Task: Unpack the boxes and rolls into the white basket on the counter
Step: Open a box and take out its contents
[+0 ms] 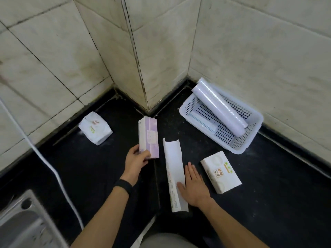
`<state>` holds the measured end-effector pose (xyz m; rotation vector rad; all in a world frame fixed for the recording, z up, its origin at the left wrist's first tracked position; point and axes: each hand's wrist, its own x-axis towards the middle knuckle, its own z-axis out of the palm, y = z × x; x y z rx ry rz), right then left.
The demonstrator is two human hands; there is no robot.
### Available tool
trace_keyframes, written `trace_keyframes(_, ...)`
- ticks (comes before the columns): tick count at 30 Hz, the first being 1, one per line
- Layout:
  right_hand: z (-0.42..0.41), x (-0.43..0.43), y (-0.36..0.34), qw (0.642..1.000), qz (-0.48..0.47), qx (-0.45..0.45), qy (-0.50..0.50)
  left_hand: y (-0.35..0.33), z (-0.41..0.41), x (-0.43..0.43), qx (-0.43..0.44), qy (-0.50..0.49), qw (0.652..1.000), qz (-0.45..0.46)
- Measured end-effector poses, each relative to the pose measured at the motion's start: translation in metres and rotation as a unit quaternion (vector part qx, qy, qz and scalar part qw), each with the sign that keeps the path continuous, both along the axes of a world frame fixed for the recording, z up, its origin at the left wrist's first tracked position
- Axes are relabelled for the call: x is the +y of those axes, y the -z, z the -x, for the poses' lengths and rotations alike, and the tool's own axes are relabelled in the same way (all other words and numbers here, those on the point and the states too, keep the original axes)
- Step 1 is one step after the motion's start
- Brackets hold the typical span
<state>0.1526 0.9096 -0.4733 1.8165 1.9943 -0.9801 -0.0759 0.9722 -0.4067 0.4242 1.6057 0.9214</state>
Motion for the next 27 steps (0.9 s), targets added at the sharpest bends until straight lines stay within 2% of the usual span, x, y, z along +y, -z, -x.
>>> trace_keyframes(2,-0.002,0.006,-0.013,0.996,0.034,0.058,0.051,-0.012,-0.002,-0.009,-0.027,0.01,1.0,-0.006)
trace_keyframes(4,-0.003,0.011,-0.035,0.97,0.073,0.159,0.166,-0.022,-0.007,-0.013,-0.052,0.036,0.998,-0.01)
trace_keyframes(5,-0.004,0.013,-0.047,0.943,0.084,0.217,0.236,-0.028,-0.011,-0.013,-0.055,0.057,0.997,-0.013)
trace_keyframes(8,-0.013,0.014,-0.081,0.834,0.072,0.378,0.397,-0.042,-0.026,-0.014,-0.018,0.151,0.987,-0.043)
trace_keyframes(10,-0.026,0.014,-0.101,0.77,0.054,0.449,0.45,-0.049,-0.036,-0.016,0.045,0.239,0.967,-0.079)
trace_keyframes(12,-0.042,0.011,-0.12,0.733,0.045,0.499,0.459,-0.05,-0.046,-0.019,0.123,0.331,0.928,-0.123)
trace_keyframes(14,-0.054,0.004,-0.134,0.742,0.029,0.5,0.446,-0.055,-0.059,-0.022,0.219,0.416,0.869,-0.155)
trace_keyframes(17,-0.069,-0.013,-0.135,0.807,-0.035,0.39,0.442,-0.058,-0.081,-0.029,0.357,0.485,0.761,-0.241)
trace_keyframes(19,-0.078,-0.026,-0.13,0.807,-0.055,0.367,0.458,-0.053,-0.096,-0.034,0.425,0.505,0.685,-0.308)
trace_keyframes(20,-0.082,-0.033,-0.128,0.801,-0.062,0.37,0.467,-0.052,-0.105,-0.038,0.439,0.516,0.66,-0.325)
trace_keyframes(24,-0.092,-0.056,-0.122,0.777,-0.078,0.379,0.496,-0.052,-0.145,-0.054,0.444,0.556,0.585,-0.39)
trace_keyframes(26,-0.098,-0.068,-0.122,0.757,-0.078,0.394,0.515,-0.049,-0.159,-0.061,0.429,0.555,0.582,-0.412)
trace_keyframes(27,-0.102,-0.075,-0.124,0.744,-0.074,0.41,0.522,-0.048,-0.164,-0.064,0.415,0.554,0.601,-0.4)
